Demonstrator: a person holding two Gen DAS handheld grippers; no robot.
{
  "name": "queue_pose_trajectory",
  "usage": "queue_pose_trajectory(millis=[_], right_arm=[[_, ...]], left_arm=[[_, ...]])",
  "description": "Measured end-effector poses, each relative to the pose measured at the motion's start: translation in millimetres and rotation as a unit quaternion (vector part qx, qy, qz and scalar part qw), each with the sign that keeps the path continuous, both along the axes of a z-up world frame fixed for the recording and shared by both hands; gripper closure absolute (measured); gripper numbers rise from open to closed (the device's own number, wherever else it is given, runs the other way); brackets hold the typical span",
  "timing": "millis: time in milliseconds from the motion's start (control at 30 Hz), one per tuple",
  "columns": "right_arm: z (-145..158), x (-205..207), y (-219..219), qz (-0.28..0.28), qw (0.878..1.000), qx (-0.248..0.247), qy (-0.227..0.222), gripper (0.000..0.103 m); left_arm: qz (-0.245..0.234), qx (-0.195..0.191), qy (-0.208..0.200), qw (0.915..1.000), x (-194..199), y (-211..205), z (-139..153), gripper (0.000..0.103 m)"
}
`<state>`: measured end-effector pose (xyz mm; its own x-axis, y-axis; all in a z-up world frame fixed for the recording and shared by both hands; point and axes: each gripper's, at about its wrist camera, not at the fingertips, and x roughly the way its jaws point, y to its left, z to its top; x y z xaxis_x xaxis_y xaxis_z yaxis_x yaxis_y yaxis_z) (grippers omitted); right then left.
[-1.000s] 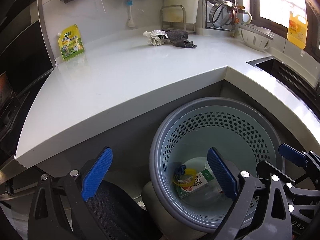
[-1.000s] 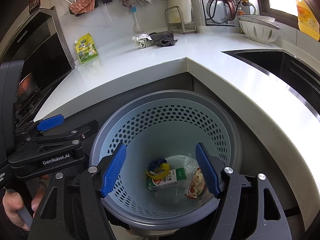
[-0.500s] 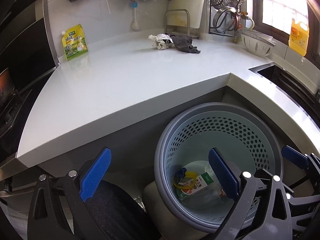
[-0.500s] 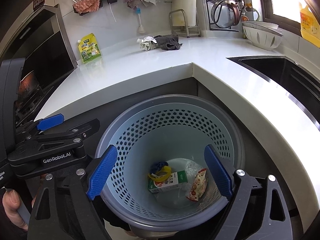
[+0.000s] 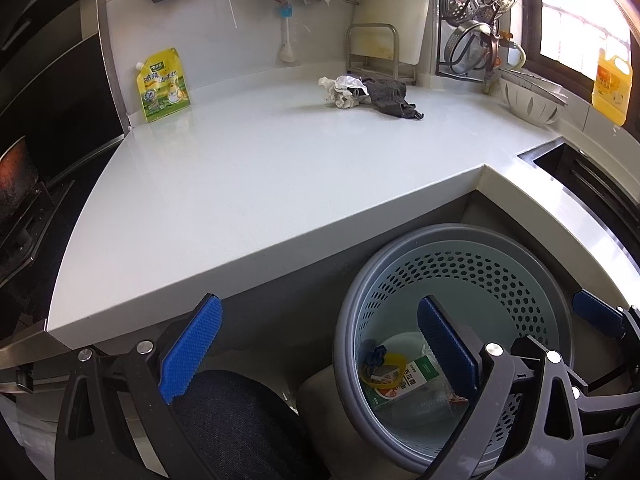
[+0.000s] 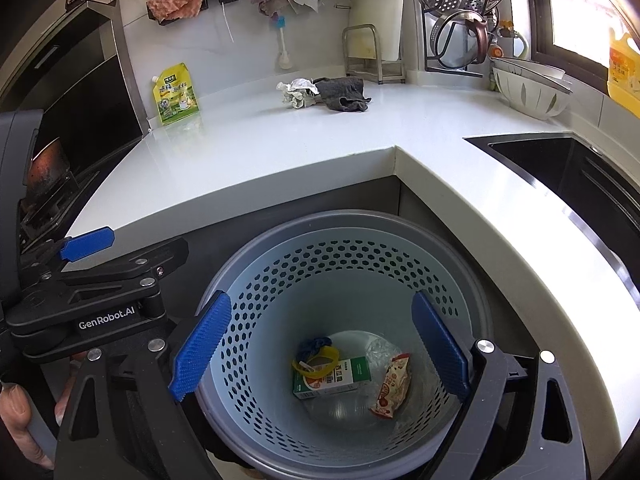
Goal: Collect trash
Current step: 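Move both tools back toward the grey cloth and crumpled paper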
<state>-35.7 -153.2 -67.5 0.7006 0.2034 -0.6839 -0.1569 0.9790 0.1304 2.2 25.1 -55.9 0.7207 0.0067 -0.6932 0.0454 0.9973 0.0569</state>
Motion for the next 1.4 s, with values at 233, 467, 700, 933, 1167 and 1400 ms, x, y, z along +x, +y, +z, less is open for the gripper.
queue_pose_trajectory(millis=[233, 467, 700, 933, 1167, 1400], right_arm=[[21.8, 28.1, 0.2, -0.012, 1.0, -0.008, -0.007, 0.015], [45.8, 69.5, -0.9, -0.017, 0.999, -0.01, -0.025, 0.015], [57.4, 112.5, -6.7, -0.016, 0.999, -0.001, -0.029, 0.015], [59.1, 149.5, -12.5, -0.008, 1.0, 0.005, -0.026, 0.015], [57.3, 187.5, -19.4, -0.002, 1.0, 0.006, -0.025, 0.015], [55.3, 224.3, -25.5, 0.004, 1.0, 0.01, -0.02, 0.015]], left_arm=[[0.014, -0.003, -0.002, 0.9999, 23.0, 8.5, 18.0, 0.006], [0.023, -0.002, -0.01, 0.9997, 60.5, 12.1, 38.5, 0.006], [0.026, -0.004, -0.016, 0.9995, 103.7, 13.3, 50.1, 0.006], [0.024, -0.012, -0.01, 0.9996, 145.2, 11.1, 49.5, 0.006], [0.023, -0.009, -0.016, 0.9996, 181.9, 7.4, 49.0, 0.006], [0.022, -0.01, -0.016, 0.9996, 216.2, 5.3, 49.1, 0.006]])
